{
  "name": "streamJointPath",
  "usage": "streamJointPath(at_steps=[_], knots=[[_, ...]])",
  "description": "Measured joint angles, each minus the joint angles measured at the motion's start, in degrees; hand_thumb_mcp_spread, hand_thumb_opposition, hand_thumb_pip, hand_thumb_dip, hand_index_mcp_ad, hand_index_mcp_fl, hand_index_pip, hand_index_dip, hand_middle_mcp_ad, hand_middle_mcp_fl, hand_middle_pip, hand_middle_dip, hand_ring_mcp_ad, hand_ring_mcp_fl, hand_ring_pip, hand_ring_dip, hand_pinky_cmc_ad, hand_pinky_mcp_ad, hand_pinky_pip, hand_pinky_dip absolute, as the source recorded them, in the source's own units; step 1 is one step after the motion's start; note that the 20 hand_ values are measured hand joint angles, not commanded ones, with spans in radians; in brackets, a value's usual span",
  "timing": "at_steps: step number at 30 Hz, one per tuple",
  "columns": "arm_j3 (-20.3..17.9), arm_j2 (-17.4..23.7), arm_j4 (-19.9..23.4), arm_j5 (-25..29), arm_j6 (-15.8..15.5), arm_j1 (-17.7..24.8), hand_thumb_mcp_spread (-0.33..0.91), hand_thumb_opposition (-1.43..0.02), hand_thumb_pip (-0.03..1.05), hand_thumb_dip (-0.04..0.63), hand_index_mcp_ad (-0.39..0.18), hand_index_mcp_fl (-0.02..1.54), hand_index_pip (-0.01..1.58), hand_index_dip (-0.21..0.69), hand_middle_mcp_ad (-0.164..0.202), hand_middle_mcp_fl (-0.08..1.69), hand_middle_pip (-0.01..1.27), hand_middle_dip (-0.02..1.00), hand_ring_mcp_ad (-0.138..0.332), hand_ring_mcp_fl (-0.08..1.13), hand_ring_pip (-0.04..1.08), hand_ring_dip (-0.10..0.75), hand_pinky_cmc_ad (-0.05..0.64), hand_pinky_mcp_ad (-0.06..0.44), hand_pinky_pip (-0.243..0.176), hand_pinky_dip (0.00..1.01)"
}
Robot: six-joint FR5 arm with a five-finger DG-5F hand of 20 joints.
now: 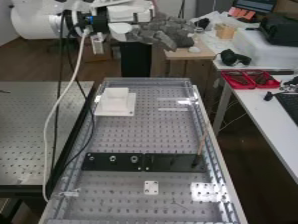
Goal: Grab the paper clip and place it in the clear container
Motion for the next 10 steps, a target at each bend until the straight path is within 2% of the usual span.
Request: streamJointPath(at_steps=[3, 8, 9, 10], knots=[[0.3, 0.1, -1.4, -0.5, -0.4, -0.6, 0.32, -0.79, 0.69, 0.272, -0.157, 0.24, 0.99, 0.0, 0.049, 0.04, 0.12, 0.19, 0.082, 0.0, 0.18, 0.033, 0.325, 0.26, -0.093, 0.66], [0.8, 0.3, -4.2, -1.3, -1.1, -1.6, 0.28, -0.77, 0.65, 0.264, -0.136, 0.21, 0.62, 0.021, 0.051, 0.04, 0.13, 0.19, 0.087, 0.0, 0.18, 0.033, 0.325, 0.26, -0.089, 0.66], [1.0, 0.3, -5.2, -1.7, -1.1, -2.0, 0.27, -0.77, 0.64, 0.239, -0.127, 0.19, 0.53, 0.045, 0.051, 0.04, 0.13, 0.19, 0.094, 0.0, 0.17, 0.033, 0.325, 0.26, -0.089, 0.67], [1.2, 0.3, -5.6, -1.8, -1.1, -2.1, 0.27, -0.76, 0.62, 0.239, -0.122, 0.17, 0.44, 0.051, 0.051, 0.04, 0.13, 0.19, 0.096, 0.0, 0.17, 0.033, 0.325, 0.257, -0.101, 0.66]])
